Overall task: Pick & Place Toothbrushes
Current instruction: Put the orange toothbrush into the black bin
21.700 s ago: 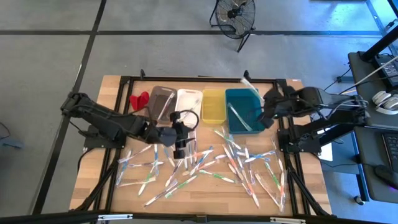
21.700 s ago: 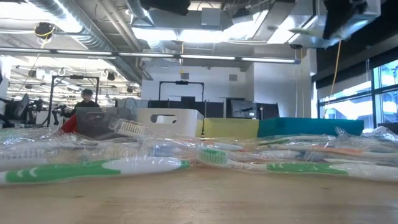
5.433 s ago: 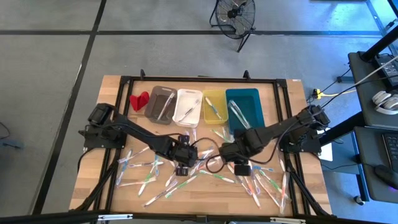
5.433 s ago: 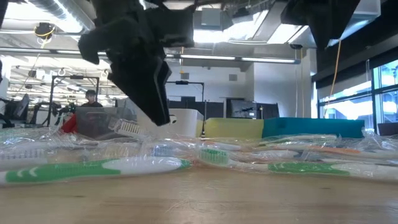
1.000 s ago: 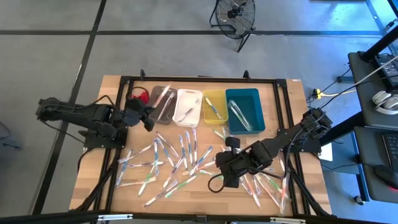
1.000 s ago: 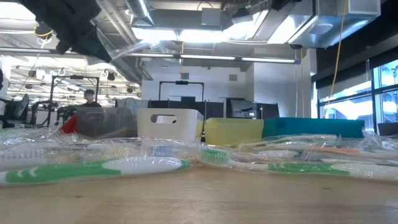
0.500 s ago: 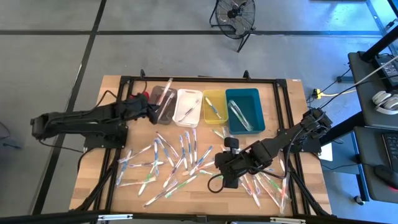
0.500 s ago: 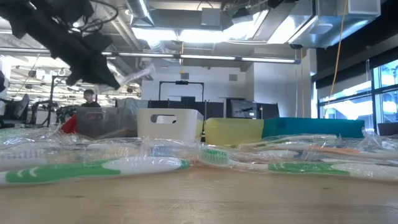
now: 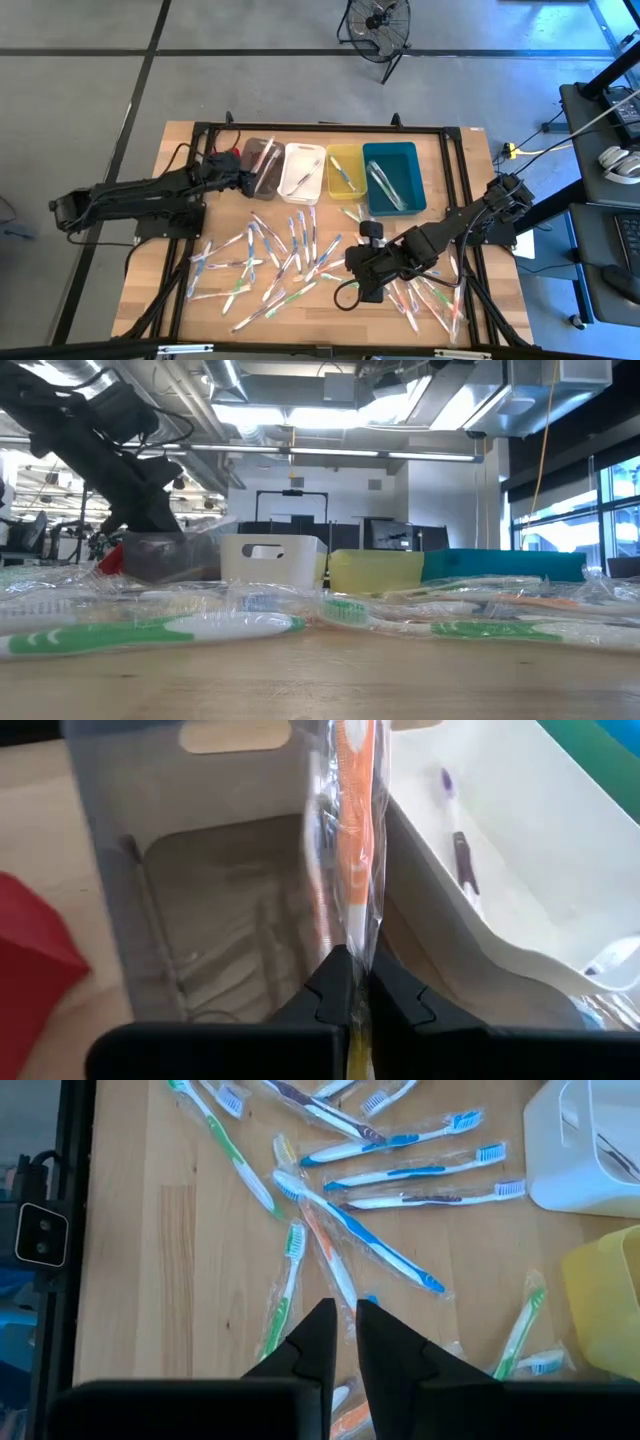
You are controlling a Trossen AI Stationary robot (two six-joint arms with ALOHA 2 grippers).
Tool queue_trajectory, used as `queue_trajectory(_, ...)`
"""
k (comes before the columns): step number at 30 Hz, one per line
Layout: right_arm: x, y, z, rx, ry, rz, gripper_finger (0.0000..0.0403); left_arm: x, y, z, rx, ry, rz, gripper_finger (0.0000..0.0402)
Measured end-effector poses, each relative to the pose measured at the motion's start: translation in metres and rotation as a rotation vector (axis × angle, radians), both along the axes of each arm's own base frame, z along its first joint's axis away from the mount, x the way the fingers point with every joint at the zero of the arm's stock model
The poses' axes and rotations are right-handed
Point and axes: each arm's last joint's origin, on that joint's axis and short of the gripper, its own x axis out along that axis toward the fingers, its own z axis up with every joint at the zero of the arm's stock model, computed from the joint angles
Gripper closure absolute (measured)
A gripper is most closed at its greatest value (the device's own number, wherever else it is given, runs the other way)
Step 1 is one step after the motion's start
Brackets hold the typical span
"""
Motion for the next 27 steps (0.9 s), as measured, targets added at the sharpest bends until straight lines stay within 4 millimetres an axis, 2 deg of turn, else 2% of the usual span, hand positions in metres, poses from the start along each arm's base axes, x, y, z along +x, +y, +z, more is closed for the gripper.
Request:
queue_trajectory(15, 0.001, 0.000, 0.000, 0.006, -0.009, 0.000, 0.0339, 0.014, 0.007, -0.005, -0.045, 0.057, -0.037, 0.0389)
queue_trajectory(27, 0.001, 0.001, 0.000, 0.005, -0.008, 0.000, 0.0339, 0.020, 0.010, -0.004, -0.078, 0.083, -0.001, 0.0342)
